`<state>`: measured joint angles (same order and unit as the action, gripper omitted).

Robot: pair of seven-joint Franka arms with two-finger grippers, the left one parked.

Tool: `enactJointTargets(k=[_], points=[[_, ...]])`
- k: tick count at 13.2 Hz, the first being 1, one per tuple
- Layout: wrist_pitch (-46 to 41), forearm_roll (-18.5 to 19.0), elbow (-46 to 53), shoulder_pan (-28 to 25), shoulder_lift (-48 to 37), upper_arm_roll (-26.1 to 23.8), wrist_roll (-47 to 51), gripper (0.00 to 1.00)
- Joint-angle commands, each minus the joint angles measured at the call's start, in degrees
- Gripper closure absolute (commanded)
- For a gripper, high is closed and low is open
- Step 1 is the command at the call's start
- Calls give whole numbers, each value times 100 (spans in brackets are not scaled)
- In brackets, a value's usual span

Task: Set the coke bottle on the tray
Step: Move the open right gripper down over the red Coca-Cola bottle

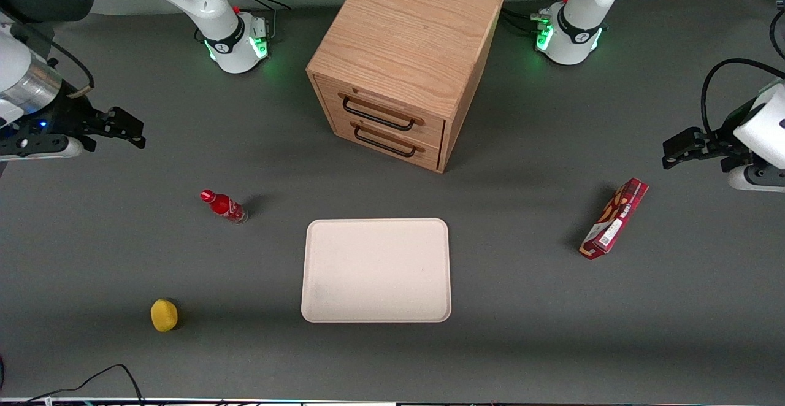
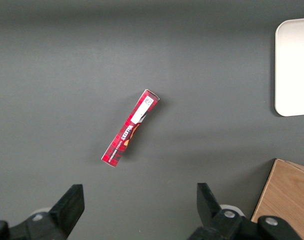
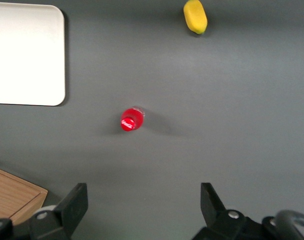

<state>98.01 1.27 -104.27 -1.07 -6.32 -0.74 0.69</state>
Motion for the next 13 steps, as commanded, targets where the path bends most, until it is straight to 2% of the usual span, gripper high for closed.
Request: enactJointTargets(k=[1, 4, 7, 10, 13], points=[[-246, 58, 336, 168, 236, -173, -130, 0], [-326, 49, 530, 80, 543, -181, 210, 0], [23, -38, 338, 115, 947, -383, 414, 0], [1577, -153, -741, 106, 1009, -479, 406, 0], [2606, -153, -1471, 141, 1124, -498, 370, 2]])
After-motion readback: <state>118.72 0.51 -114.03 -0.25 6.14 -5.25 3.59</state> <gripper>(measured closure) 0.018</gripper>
